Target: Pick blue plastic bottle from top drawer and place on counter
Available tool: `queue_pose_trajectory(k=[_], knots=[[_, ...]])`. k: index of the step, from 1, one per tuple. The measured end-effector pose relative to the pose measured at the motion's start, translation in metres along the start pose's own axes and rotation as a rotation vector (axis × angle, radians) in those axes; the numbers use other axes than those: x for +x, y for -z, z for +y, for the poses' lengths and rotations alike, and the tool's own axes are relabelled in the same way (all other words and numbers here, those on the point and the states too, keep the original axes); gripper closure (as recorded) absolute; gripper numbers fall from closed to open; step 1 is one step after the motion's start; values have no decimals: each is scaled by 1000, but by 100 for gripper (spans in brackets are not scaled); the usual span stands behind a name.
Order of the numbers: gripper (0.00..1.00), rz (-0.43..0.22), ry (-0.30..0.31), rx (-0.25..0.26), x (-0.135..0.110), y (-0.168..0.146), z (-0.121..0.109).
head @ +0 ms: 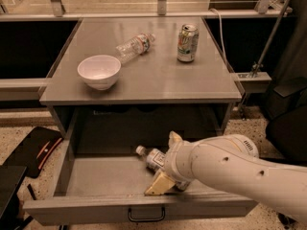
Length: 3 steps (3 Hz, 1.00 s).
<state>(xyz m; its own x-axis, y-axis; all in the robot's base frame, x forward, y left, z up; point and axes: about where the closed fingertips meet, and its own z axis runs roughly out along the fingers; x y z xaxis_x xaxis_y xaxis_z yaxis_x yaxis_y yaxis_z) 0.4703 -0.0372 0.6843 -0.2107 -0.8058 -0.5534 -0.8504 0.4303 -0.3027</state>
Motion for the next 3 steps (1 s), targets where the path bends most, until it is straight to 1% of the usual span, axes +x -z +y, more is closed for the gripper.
queue_pose_trajectory(k=[1,2,3], knots=[[0,-27,-48,-85,-10,-15,2],[0,-134,-107,-240,-36,-47,-5],[0,-168,-122,-270,-38,-68,-14]])
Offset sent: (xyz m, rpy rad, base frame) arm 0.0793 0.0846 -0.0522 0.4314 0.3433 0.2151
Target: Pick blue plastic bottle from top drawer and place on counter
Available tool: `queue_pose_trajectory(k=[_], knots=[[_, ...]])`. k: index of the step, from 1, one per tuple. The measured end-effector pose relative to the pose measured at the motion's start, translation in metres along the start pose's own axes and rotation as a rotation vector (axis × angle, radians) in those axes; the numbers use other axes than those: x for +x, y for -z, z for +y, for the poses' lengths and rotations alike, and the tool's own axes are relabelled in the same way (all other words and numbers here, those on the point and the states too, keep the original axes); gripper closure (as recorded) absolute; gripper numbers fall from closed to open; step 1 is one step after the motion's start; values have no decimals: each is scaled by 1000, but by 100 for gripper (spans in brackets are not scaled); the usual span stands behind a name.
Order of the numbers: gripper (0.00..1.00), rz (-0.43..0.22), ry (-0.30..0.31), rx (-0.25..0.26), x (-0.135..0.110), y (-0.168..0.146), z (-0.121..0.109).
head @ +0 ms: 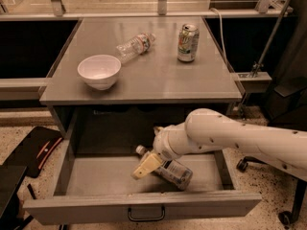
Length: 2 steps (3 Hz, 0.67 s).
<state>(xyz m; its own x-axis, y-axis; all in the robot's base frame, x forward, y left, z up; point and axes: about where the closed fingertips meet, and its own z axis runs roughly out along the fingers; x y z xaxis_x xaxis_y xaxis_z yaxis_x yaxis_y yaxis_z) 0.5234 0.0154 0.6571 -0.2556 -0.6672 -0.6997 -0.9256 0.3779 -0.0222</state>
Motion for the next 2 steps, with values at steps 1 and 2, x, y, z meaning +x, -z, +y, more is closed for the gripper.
queue_pose_trajectory(k=[1,2], knots=[[0,22,1,29,8,6,3],[0,46,-17,78,31,15,-4]])
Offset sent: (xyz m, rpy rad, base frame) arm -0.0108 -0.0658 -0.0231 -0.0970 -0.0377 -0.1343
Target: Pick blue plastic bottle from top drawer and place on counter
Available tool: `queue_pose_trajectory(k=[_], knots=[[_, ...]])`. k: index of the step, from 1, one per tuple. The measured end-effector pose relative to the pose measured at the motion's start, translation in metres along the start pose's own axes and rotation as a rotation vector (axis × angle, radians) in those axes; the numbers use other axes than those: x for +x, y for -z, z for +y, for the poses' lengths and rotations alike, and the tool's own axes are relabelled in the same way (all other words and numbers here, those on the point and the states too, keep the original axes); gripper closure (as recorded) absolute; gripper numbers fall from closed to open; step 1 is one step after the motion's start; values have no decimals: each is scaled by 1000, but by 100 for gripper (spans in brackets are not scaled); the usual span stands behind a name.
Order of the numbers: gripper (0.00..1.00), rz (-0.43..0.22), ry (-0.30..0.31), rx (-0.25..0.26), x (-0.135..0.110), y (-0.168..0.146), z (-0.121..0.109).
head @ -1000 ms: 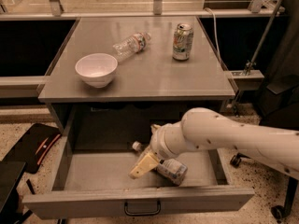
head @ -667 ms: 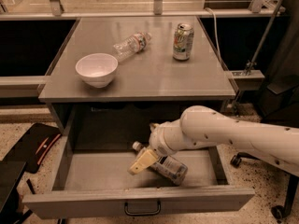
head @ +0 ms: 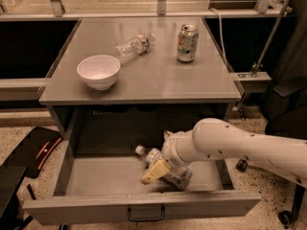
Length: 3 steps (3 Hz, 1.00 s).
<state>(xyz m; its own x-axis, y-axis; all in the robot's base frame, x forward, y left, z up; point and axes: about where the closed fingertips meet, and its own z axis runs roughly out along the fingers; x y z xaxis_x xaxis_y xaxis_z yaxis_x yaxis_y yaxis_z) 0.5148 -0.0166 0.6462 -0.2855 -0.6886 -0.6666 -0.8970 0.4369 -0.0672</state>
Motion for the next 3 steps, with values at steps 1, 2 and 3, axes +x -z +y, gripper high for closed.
queue_pose_trajectory(k=[1,2,3], knots=[[0,2,-1,3,2,0,0],[0,26,14,16,0,-3,2],[0,98,37,8,14,-22,17]])
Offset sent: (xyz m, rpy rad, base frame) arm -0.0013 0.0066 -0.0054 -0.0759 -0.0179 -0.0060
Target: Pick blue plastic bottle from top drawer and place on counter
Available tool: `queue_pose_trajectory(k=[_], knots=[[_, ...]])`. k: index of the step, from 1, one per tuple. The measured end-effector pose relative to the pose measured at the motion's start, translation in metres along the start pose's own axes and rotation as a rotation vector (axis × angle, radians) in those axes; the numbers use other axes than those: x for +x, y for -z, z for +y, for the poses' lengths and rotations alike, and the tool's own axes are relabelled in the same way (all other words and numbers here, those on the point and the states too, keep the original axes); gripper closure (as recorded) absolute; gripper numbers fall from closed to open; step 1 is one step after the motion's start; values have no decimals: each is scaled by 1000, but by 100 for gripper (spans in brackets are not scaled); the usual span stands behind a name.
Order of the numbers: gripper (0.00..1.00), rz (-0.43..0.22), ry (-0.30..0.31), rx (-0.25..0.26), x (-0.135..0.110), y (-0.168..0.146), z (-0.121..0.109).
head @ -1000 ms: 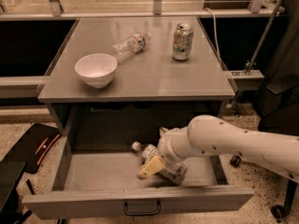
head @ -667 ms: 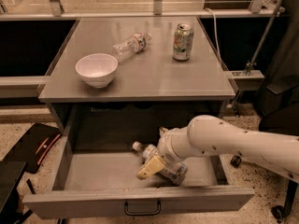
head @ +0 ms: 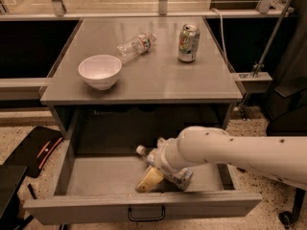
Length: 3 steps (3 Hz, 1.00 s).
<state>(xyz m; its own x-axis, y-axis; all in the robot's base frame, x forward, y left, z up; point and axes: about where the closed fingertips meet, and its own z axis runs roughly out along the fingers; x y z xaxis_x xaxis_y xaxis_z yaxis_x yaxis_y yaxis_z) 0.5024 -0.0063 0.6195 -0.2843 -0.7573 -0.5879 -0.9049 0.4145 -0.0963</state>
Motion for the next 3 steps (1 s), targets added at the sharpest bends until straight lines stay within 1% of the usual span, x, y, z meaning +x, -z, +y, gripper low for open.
queue_pose_trajectory(k=[1,2,3], knots=[[0,4,5,-14,-4,-5,6],[19,4,5,-13,-4,-5,5],[42,4,5,-13,-4,-5,6]])
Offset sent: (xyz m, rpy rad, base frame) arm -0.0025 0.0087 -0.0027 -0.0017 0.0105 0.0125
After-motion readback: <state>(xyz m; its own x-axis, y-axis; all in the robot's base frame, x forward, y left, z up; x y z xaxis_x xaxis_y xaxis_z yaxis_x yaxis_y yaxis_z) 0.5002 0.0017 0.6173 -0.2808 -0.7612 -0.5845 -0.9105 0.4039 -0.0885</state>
